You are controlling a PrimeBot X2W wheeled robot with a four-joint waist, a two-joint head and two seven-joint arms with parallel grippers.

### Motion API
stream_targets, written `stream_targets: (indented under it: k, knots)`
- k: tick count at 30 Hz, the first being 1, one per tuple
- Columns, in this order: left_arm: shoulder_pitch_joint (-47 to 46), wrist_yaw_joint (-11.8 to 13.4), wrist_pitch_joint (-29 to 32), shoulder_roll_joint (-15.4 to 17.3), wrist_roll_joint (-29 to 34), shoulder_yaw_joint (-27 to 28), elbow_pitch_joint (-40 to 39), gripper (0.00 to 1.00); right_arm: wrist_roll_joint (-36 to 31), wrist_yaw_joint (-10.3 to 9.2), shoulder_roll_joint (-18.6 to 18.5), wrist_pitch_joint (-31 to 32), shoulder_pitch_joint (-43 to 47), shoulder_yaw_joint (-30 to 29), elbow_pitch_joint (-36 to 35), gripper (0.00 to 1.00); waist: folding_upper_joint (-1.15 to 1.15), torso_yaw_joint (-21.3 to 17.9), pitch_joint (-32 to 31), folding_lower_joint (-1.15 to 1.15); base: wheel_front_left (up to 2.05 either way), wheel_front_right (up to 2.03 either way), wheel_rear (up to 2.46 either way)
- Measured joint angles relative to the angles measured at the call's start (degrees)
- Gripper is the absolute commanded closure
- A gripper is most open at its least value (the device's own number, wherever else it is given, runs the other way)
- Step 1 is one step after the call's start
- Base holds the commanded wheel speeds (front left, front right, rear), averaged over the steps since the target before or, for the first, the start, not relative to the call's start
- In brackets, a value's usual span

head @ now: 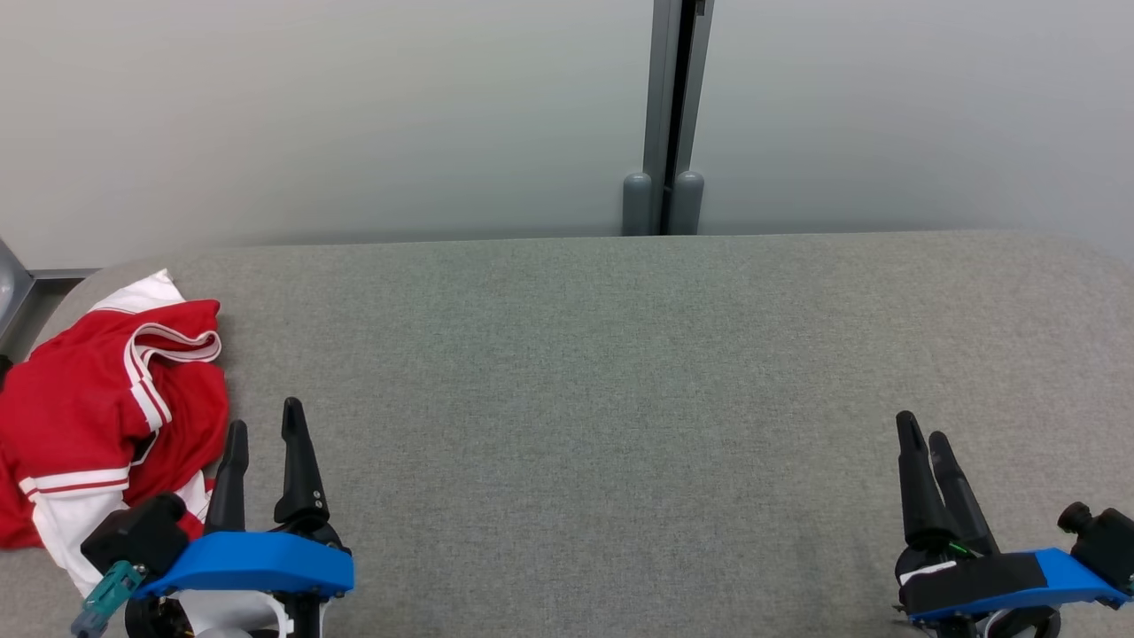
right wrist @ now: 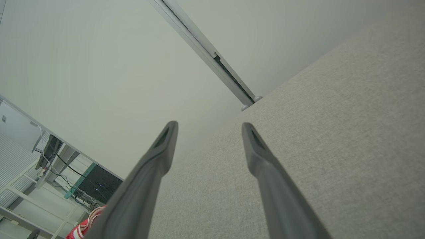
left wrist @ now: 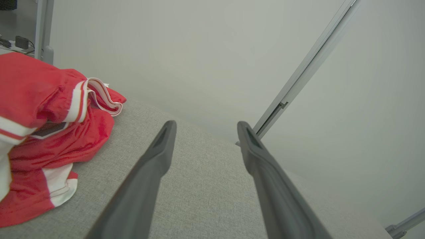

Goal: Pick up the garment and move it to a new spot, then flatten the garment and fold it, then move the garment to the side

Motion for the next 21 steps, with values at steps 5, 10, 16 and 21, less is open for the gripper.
stream_targets:
  k: [5, 10, 16, 21]
  knots:
    - [-0.24, 0.23, -0.67, 0.19, 3.68, -0.47, 0.67, 0.0, -3.44, 0.0, -0.01, -0.67, 0.13, 0.03, 0.04, 0.0, 0.0, 0.13, -0.08, 0.0, 0.0, 0.0, 0.0]
    - [-0.36, 0.75, -1.43, 0.26, 7.2, -1.34, 1.4, 0.0, -6.47, 0.12, -0.02, -1.38, 0.13, 0.12, 0.13, 0.0, 0.0, 0.17, -0.18, 0.0, 0.0, 0.0, 0.0]
    - [-0.59, 1.56, -2.2, 0.42, 10.9, -1.75, 1.78, 0.0, -9.79, 0.19, -0.03, -2.23, 0.14, 0.25, 0.2, 0.0, 0.0, 0.18, -0.23, 0.0, 0.0, 0.0, 0.0]
    - [-0.99, 1.96, -2.96, 0.7, 13.71, -1.96, 1.97, 0.0, -12.63, 0.2, -0.04, -2.96, 0.15, 0.25, 0.22, 0.0, 0.0, 0.27, -0.25, 0.0, 0.0, 0.0, 0.0]
